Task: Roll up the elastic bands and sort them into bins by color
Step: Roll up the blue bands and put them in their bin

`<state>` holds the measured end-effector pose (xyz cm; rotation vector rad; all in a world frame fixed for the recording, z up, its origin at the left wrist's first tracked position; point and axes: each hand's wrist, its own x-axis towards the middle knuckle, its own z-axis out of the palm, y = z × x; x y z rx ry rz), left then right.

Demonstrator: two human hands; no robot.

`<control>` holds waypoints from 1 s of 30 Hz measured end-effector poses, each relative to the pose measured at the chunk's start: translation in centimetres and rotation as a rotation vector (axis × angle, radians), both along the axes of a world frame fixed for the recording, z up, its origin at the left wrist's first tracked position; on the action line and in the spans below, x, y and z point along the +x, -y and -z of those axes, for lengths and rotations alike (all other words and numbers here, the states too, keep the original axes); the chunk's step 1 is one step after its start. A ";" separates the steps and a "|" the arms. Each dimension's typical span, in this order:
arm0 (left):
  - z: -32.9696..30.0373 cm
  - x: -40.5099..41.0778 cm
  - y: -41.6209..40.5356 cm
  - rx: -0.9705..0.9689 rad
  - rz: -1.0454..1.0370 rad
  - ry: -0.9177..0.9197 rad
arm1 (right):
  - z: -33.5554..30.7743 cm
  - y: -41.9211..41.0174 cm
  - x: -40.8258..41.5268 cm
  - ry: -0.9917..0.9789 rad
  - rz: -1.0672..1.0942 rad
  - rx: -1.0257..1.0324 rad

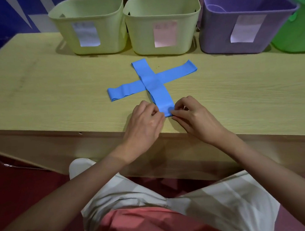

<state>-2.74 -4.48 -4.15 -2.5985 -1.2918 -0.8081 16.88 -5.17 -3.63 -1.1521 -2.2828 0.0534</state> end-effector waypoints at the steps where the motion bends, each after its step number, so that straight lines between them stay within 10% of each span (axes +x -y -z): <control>1: -0.1 -0.1 -0.1 -0.003 -0.002 -0.007 | -0.1 -0.1 0.0 0.004 -0.004 -0.003; 20: -0.6 0.2 -1.6 -0.123 0.056 0.083 | -0.1 -1.6 0.2 -0.034 -0.005 -0.124; 30: -2.0 -0.3 -3.0 -0.530 0.012 0.399 | 0.0 -2.5 -0.5 -0.096 0.011 -0.179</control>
